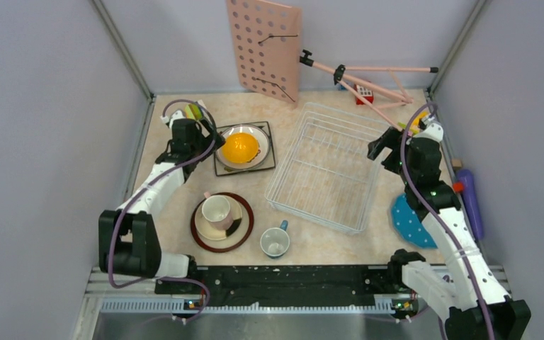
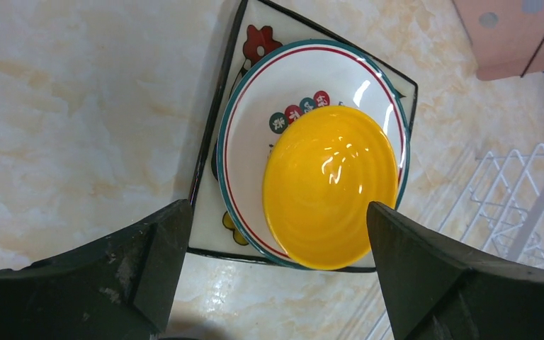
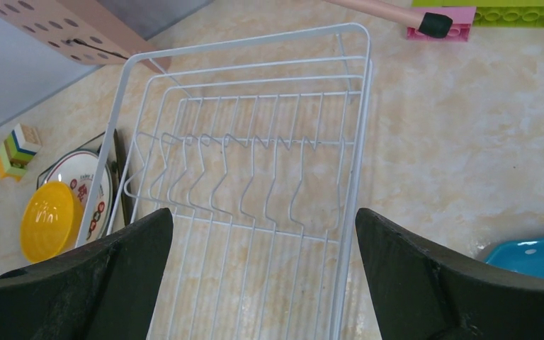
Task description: Load the mixed dishes into the dish rack
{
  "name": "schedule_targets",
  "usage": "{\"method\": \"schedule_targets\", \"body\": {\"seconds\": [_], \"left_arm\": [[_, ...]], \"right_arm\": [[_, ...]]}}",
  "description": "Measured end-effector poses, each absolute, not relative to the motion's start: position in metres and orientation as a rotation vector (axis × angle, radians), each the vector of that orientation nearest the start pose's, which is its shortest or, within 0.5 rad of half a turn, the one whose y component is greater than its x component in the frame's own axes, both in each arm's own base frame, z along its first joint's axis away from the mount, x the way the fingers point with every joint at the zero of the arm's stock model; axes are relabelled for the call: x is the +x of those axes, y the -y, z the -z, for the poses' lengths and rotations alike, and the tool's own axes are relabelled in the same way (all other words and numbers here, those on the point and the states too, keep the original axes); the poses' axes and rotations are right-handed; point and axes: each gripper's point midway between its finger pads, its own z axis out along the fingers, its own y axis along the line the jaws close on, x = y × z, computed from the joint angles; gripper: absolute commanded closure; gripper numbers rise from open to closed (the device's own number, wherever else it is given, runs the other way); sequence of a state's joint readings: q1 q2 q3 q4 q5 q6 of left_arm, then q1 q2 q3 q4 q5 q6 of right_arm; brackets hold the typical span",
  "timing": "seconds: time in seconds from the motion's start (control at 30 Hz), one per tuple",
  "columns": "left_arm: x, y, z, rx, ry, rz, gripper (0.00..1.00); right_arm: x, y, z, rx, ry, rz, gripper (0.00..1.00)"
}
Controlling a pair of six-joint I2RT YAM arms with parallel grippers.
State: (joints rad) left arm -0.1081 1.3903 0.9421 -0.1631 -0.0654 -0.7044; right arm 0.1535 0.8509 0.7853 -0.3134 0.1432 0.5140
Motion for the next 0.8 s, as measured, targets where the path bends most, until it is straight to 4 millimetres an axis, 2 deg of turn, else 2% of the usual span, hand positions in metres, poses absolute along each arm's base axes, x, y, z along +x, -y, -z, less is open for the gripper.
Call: {"method": "schedule_targets", "body": {"seconds": [0.13,0.47,0.63,0.77,0.8], "left_arm": [[0.419,0.062,-0.138,-0.679,-2.155,0.322,0.04],[0.433,0.072,-0.111,-0.643,-2.264,0.249,0.22],[0.432,0.078,-0.087,-0.631,-2.329,0.225,0.50],[0.426,0.079,-0.069,-0.633,-2.384,0.206,0.85],[0.426,0.080,-0.069,-0.630,-2.386,0.209,0.98]], "right_arm": [[0.312,-0.046,-0.237,0.429,-1.881,-0.321,0.01],[0.313,-0.048,-0.235,0.421,-1.876,-0.333,0.01],[0.311,-0.047,-0.234,0.420,-1.872,-0.334,0.01],[0.308,-0.047,-0.230,0.420,-1.879,-0.333,0.01],[0.308,-0.047,-0.230,0.419,-1.879,-0.334,0.01]]}}
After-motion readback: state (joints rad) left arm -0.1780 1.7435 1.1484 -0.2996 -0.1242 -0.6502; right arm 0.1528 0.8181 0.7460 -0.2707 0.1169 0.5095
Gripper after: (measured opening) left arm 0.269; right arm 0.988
